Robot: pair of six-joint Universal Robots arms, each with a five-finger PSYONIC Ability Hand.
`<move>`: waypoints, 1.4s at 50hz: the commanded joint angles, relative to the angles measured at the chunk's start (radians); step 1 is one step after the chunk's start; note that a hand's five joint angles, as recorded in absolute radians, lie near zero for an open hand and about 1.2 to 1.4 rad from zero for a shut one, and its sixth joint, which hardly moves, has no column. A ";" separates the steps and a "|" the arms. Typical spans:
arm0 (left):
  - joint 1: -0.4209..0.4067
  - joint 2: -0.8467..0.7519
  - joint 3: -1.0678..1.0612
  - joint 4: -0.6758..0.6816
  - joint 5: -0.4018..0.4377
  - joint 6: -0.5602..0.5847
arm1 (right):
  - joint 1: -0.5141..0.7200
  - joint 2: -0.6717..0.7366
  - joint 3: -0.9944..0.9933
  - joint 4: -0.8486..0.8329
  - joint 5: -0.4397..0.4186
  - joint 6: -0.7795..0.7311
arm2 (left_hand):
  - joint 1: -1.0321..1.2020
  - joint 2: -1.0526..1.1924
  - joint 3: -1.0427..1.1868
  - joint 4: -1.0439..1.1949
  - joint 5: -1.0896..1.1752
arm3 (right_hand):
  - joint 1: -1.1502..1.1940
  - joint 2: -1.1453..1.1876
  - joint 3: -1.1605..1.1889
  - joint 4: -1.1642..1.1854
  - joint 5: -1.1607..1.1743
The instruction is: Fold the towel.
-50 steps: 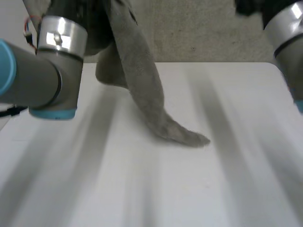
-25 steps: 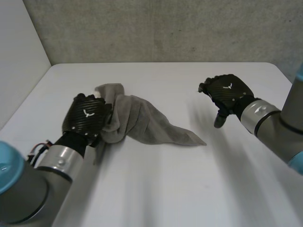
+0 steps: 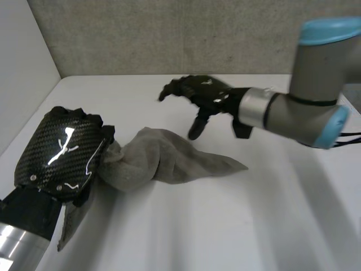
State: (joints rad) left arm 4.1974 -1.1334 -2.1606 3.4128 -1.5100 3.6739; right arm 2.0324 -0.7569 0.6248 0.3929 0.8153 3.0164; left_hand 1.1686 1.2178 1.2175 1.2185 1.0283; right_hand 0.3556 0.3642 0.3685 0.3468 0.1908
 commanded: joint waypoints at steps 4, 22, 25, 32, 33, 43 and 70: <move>-0.031 0.014 -0.018 -0.015 -0.001 0.000 | 0.163 0.246 -0.191 0.037 -0.033 0.002 | 0.228 0.178 0.179 0.178 0.193 | 0.052 0.044 0.039 0.061 0.043; 0.002 -0.098 0.045 0.061 0.004 0.002 | 0.224 0.277 -0.461 -0.118 0.519 -0.091 | 0.228 0.178 0.179 0.178 0.193 | 1.041 1.032 1.028 1.049 1.031; 0.047 -0.170 0.126 0.161 0.007 0.002 | 0.207 0.182 -0.444 -0.184 0.643 -0.139 | 0.228 0.178 0.179 0.178 0.193 | 1.041 1.032 1.028 1.049 1.031; 0.055 -0.345 0.346 0.424 -0.007 -0.005 | 0.164 -0.088 -0.253 -0.357 0.666 -0.074 | 0.228 0.178 0.179 0.178 0.193 | 1.041 1.032 1.028 1.049 1.031; 0.047 -0.385 0.391 0.477 -0.010 -0.003 | 0.164 -0.088 -0.252 -0.358 0.666 -0.074 | 0.228 0.178 0.179 0.178 0.193 | 1.041 1.032 1.028 1.049 1.031; 0.027 -0.600 0.426 0.568 -0.045 -0.009 | 0.158 -0.278 0.279 -0.339 0.653 -0.392 | 0.228 0.178 0.179 0.178 0.193 | 1.041 1.032 1.028 1.049 1.031; 0.104 -0.726 0.169 0.562 -0.035 0.000 | -0.055 -0.545 0.875 -0.390 0.575 -0.222 | 0.228 0.178 0.179 0.178 0.193 | -0.115 -0.124 -0.128 -0.106 -0.125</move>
State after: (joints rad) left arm 4.2989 -1.8814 -1.9879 3.9757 -1.5444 3.6739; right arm 2.1050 -1.2246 1.5098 0.0367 1.4051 2.6219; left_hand 1.1686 1.2181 1.2176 1.2186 1.0346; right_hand 0.2997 0.3357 0.3189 0.3141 0.0945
